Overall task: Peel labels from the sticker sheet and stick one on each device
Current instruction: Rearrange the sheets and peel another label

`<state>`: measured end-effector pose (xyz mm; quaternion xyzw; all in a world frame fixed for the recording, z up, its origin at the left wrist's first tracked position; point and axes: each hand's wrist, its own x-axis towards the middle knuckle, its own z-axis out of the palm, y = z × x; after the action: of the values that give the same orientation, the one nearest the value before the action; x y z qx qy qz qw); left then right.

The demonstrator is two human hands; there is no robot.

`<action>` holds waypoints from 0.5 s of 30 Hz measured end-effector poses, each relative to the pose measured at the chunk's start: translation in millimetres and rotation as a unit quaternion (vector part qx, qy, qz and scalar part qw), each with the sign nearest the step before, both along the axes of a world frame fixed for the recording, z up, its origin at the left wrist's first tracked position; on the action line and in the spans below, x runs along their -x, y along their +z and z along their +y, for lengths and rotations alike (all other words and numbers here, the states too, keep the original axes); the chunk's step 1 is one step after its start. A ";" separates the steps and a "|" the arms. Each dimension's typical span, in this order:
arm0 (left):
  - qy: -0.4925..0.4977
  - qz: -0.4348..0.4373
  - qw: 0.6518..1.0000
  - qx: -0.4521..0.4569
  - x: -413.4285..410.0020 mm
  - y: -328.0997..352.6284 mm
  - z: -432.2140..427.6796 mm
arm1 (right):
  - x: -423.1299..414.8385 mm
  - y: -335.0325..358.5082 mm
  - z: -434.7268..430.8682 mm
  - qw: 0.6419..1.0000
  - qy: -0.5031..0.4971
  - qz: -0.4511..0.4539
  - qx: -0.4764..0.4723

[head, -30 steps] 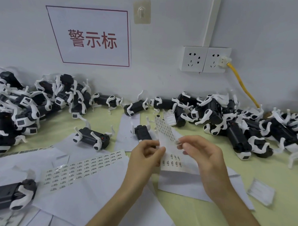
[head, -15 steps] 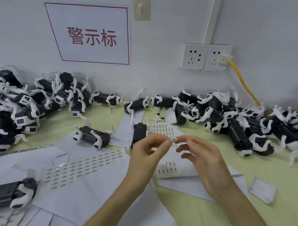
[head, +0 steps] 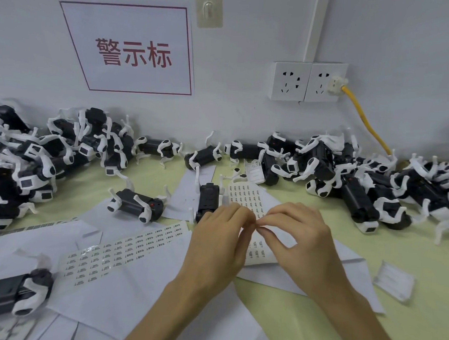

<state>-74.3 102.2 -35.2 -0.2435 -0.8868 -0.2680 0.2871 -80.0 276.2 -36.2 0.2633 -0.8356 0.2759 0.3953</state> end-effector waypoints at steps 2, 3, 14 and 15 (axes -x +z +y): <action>0.007 0.015 1.000 0.020 0.2 0.8 0.1 | 0.0 0.3 0.9 1.000 0.002 -0.013 0.005; 0.010 0.021 0.999 0.026 0.0 1.2 0.3 | -0.4 0.5 0.9 1.000 0.002 -0.020 0.004; 0.078 0.031 0.994 -0.076 11.3 7.4 -8.2 | -5.7 2.5 -0.4 0.992 -0.017 -0.125 -0.025; 0.119 0.004 0.985 -0.124 19.0 14.7 -15.2 | -6.1 3.0 -0.2 0.991 -0.018 -0.134 -0.009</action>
<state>-93.3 87.0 -20.4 -0.0997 -0.8683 -0.3390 0.3481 -73.9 276.0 -33.2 0.2126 -0.8879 0.2943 0.2825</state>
